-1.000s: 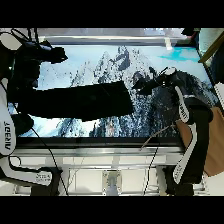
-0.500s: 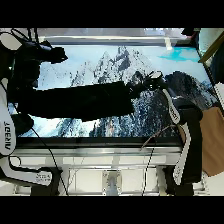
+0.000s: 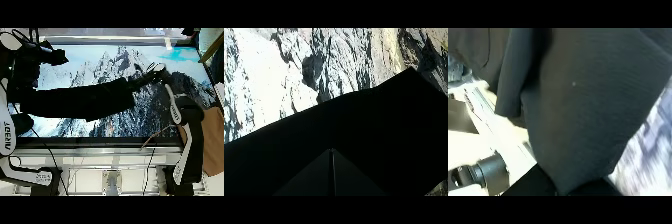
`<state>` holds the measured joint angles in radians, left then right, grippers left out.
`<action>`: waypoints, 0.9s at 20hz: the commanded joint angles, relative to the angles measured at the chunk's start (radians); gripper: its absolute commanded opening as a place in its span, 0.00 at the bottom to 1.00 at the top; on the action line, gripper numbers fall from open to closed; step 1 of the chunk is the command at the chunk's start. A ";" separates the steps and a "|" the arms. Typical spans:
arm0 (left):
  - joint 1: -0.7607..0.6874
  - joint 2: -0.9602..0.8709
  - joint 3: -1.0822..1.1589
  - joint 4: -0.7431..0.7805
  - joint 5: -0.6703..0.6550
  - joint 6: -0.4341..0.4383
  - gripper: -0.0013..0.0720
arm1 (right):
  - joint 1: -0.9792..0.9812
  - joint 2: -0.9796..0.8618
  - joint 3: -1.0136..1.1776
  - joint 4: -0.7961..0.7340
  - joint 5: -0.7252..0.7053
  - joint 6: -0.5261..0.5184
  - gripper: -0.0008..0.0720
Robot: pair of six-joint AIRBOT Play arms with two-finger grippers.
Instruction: Fold the clothes and pants, and hang the long-sleeved shirts on hangers.
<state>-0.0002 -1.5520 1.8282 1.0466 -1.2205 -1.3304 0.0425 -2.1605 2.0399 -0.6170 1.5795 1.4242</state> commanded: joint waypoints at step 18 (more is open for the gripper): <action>-0.587 -0.351 -0.147 -0.003 0.270 0.025 0.05 | -0.307 0.334 -0.019 -0.102 0.108 0.251 0.02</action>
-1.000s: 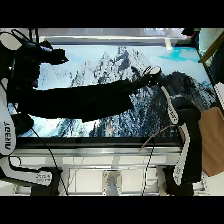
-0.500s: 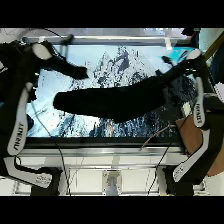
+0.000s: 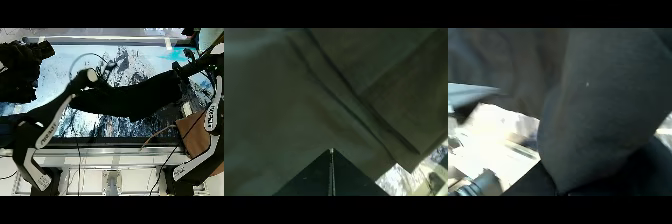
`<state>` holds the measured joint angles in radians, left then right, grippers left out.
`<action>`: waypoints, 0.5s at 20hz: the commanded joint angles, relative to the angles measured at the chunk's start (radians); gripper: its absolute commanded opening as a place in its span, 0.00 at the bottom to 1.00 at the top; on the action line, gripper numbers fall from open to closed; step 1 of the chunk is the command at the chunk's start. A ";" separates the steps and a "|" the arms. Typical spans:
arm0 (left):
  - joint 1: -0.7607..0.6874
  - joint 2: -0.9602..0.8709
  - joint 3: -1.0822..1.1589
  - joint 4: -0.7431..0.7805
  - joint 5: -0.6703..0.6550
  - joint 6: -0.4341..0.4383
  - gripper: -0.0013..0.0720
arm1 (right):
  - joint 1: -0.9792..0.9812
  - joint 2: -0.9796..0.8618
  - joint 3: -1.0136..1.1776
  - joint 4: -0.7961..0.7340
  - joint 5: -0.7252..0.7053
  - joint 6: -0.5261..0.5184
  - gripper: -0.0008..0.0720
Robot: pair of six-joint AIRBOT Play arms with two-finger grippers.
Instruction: Fold the clothes and pants, and hang the long-sleeved shirts on hangers.
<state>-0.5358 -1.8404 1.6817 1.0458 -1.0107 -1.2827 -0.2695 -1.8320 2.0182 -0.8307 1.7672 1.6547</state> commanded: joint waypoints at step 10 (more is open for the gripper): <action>-0.015 -0.063 0.001 0.001 0.106 -0.030 0.05 | 0.283 0.014 0.003 0.074 -0.198 0.021 0.02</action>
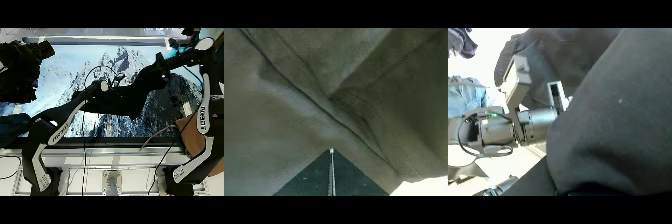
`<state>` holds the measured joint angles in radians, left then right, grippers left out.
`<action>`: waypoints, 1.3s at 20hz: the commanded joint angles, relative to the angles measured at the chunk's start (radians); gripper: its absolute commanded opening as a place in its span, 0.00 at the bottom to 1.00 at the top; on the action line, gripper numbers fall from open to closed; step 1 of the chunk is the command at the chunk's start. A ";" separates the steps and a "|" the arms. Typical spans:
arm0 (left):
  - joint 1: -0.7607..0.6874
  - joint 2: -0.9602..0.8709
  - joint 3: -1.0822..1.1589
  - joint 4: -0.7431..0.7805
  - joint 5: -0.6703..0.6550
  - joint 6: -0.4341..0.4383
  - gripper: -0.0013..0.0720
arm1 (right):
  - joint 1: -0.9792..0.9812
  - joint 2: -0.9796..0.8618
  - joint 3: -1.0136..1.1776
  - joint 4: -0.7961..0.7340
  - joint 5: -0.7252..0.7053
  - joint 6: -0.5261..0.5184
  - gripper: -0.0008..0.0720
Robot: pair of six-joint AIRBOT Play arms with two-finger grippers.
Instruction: Fold the clothes and pants, and hang the long-sleeved shirts on hangers.
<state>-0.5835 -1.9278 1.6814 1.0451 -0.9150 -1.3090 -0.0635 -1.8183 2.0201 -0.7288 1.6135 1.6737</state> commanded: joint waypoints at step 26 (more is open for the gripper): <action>0.641 0.514 0.000 0.002 -0.332 0.039 0.05 | 0.332 0.005 -0.023 -0.688 0.006 0.001 0.77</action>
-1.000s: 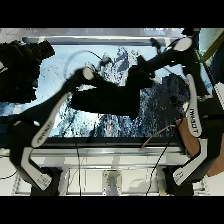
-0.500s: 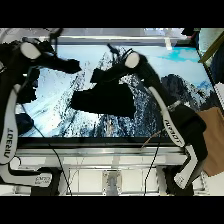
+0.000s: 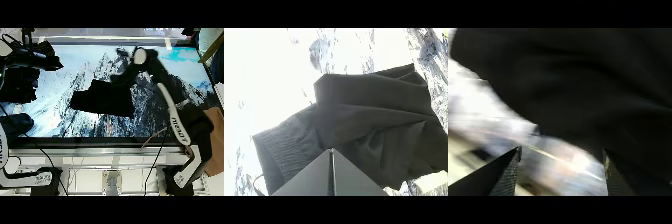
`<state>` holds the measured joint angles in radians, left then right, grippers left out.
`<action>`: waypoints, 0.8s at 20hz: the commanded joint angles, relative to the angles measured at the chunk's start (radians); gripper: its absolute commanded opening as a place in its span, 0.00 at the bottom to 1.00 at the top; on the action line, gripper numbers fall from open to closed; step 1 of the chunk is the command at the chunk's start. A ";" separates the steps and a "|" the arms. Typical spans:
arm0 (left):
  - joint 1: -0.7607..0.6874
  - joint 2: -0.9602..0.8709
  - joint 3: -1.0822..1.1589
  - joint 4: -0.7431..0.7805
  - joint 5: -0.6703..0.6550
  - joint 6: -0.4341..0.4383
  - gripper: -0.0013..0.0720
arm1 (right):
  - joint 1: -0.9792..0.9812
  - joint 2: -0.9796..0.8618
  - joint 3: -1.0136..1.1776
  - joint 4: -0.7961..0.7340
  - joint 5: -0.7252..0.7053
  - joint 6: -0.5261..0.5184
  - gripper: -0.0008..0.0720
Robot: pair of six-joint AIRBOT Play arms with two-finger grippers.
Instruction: Fold the clothes and pants, and hang the long-sleeved shirts on hangers.
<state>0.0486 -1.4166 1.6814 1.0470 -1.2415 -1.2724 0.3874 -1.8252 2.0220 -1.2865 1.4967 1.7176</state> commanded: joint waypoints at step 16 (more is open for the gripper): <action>0.008 0.003 0.000 -0.001 -0.007 0.001 0.05 | -0.375 -0.346 -0.193 0.620 -0.137 -0.285 0.77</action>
<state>0.0566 -1.4147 1.6810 1.0458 -1.2476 -1.2713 -0.0269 -2.1242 1.8309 -0.7261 1.4097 1.4574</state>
